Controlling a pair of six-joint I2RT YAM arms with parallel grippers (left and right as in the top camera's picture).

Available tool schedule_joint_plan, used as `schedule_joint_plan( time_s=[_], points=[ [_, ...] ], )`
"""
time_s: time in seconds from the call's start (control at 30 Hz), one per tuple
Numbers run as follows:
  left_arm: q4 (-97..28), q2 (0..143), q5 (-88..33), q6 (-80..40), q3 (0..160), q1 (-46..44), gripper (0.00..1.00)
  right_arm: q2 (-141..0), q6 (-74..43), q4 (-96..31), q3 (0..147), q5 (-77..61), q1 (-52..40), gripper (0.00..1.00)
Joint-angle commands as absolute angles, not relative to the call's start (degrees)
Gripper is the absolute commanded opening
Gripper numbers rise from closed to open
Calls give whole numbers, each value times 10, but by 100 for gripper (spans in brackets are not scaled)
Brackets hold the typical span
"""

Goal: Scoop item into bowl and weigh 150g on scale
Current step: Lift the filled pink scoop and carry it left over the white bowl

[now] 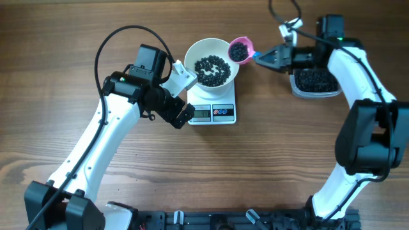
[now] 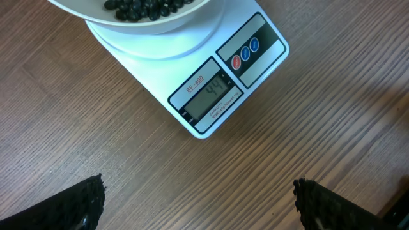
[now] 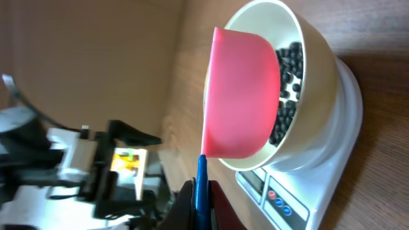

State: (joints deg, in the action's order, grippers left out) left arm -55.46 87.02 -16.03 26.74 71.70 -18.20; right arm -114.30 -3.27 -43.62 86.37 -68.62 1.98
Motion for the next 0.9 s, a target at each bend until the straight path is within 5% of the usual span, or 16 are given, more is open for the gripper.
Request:
schedule_joint_plan(
  time_s=[0.0, 0.23, 0.87],
  points=[
    [-553, 874, -171, 277, 721, -179, 100, -1142, -44, -433, 878, -620, -5, 4],
    [-553, 874, -171, 277, 721, -179, 100, -1072, -31, -432, 894, -444, -53, 4],
    [-553, 874, -171, 277, 721, -179, 100, -990, 143, -384, 894, -331, -108, 4]
  ],
)
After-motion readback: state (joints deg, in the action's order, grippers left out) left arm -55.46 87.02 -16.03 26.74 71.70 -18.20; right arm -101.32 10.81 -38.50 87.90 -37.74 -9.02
